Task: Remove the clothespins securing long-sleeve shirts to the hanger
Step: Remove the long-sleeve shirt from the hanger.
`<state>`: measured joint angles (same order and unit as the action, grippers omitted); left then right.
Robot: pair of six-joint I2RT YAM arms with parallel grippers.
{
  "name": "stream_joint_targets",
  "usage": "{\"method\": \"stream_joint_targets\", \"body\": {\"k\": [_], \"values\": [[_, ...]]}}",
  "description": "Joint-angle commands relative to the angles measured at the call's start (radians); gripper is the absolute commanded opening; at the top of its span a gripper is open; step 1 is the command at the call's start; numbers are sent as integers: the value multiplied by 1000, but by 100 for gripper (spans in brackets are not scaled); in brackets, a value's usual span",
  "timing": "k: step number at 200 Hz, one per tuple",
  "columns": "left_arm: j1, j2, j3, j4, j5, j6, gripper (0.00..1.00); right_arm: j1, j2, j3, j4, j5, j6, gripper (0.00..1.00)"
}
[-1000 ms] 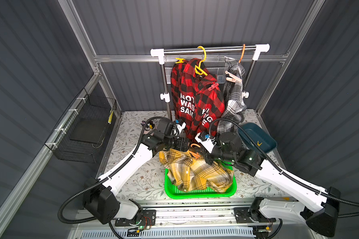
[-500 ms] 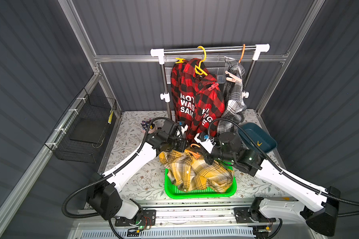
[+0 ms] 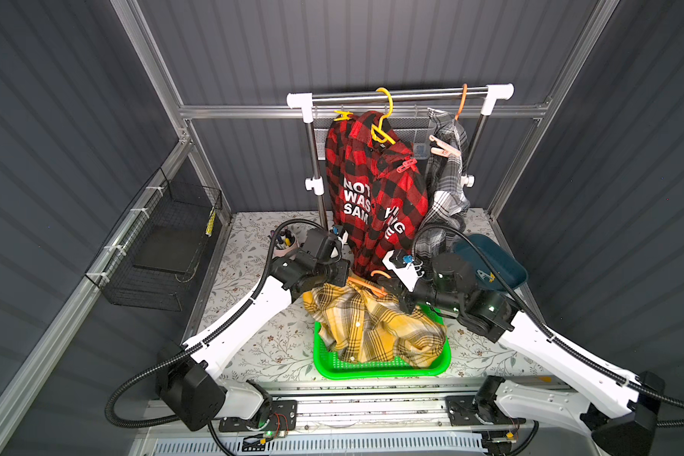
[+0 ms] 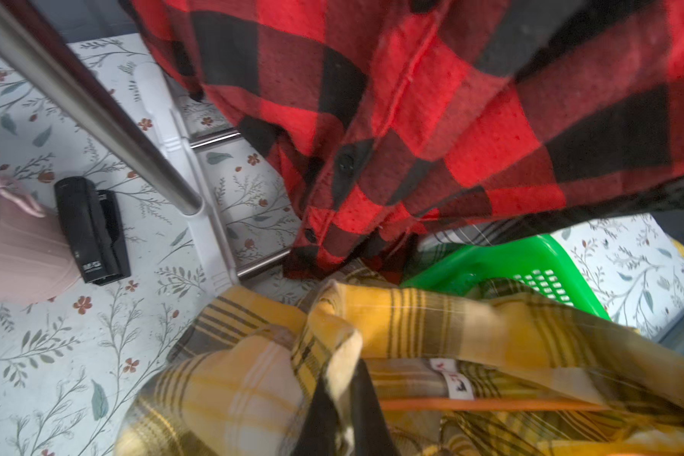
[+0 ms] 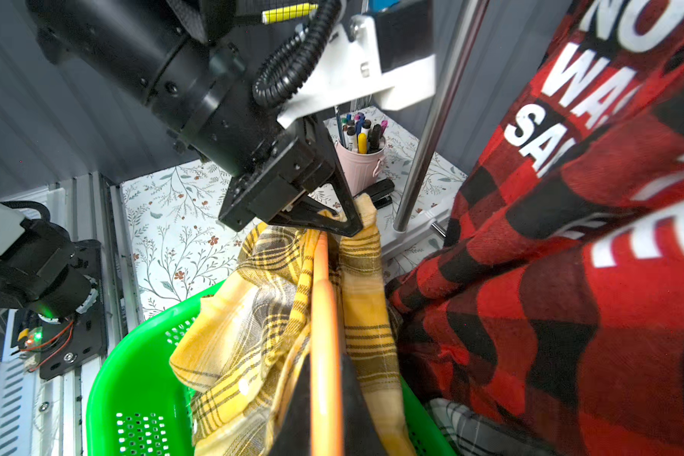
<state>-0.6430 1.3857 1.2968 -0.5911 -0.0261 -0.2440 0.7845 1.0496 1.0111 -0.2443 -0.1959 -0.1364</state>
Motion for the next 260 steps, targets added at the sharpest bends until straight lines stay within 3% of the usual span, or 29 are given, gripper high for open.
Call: {"method": "stream_joint_targets", "body": {"k": [1, 44, 124, 160, 196, 222, 260], "values": [[61, -32, -5, -16, -46, -44, 0, -23, -49, -15, 32, -45, 26, 0], [190, -89, -107, 55, 14, -117, 0, -66, -127, -41, 18, -97, 45, 0], [193, -150, -214, 87, 45, -182, 0, -162, -229, -83, 54, -119, 115, 0], [188, -181, -311, 166, 180, -241, 0, -179, -221, -74, 95, -105, 146, 0], [7, -173, -319, 199, 113, -249, 0, -179, -166, -41, 124, -109, 159, 0], [-82, -147, -392, 299, 165, -340, 0, -179, -111, -20, 138, -123, 165, 0], [-250, -99, -435, 324, 115, -407, 0, -177, -47, -26, 162, -113, 187, 0]]}}
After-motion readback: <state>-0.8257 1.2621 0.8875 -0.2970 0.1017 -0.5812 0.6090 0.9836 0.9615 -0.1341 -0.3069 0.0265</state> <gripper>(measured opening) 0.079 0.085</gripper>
